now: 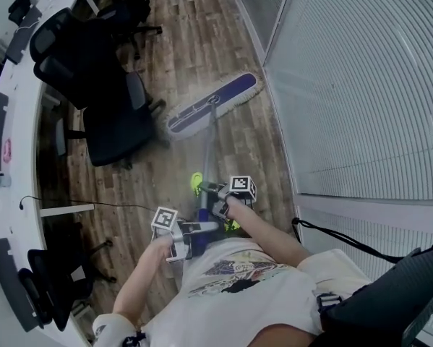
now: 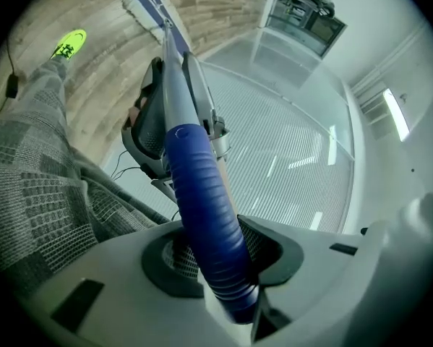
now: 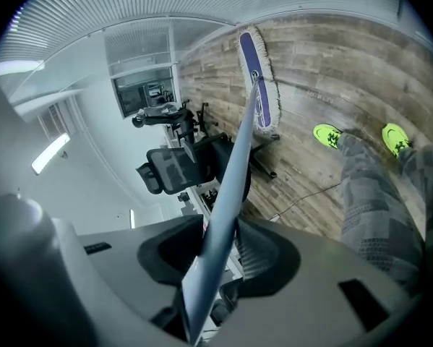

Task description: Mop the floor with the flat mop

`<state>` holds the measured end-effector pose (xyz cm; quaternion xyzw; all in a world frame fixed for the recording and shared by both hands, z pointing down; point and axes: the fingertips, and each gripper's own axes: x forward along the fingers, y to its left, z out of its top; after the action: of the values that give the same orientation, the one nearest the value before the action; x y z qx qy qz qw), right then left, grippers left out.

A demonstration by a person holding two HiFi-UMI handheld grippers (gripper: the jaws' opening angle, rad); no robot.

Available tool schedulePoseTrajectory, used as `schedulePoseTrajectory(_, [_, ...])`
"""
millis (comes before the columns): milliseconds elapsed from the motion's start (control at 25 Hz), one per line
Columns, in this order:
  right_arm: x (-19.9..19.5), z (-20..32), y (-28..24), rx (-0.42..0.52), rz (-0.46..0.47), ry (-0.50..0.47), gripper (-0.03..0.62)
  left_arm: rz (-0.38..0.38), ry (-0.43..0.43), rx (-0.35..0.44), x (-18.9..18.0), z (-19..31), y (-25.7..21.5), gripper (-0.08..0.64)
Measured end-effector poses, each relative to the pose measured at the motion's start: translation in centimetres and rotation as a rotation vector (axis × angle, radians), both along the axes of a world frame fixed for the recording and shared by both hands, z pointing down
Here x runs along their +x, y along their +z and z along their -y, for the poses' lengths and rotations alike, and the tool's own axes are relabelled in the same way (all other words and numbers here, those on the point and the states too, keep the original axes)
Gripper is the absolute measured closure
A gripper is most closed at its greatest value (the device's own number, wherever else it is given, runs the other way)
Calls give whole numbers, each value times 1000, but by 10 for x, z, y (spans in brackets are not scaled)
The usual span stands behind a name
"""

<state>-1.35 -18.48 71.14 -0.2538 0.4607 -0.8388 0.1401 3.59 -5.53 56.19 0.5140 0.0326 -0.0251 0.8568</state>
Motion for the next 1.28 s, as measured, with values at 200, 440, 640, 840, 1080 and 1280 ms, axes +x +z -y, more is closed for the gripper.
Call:
schedulePoseTrajectory(200, [-14, 71, -8, -2, -17, -3, 451, -12, -2, 5, -17, 73, -9, 437])
schedulePoseTrajectory(440, [-34, 164, -13, -6, -24, -5, 451, -25, 16, 21, -41, 168, -20, 430])
schedulePoseTrajectory(640, [-44, 231, -14, 28, -40, 6, 446, -55, -17, 42, -55, 237, -26, 422])
schedulePoseTrajectory(840, [-48, 258, -10, 34, -49, 6, 445, -84, -51, 38, -59, 266, -23, 420])
schedulePoseTrajectory(1080, [-38, 297, 2, 50, -61, -7, 445, -81, -33, 57, -48, 301, -8, 422])
schedulePoseTrajectory(1280, [-7, 382, 1, 36, -42, -23, 446, -75, -86, 53, -13, 389, -11, 422])
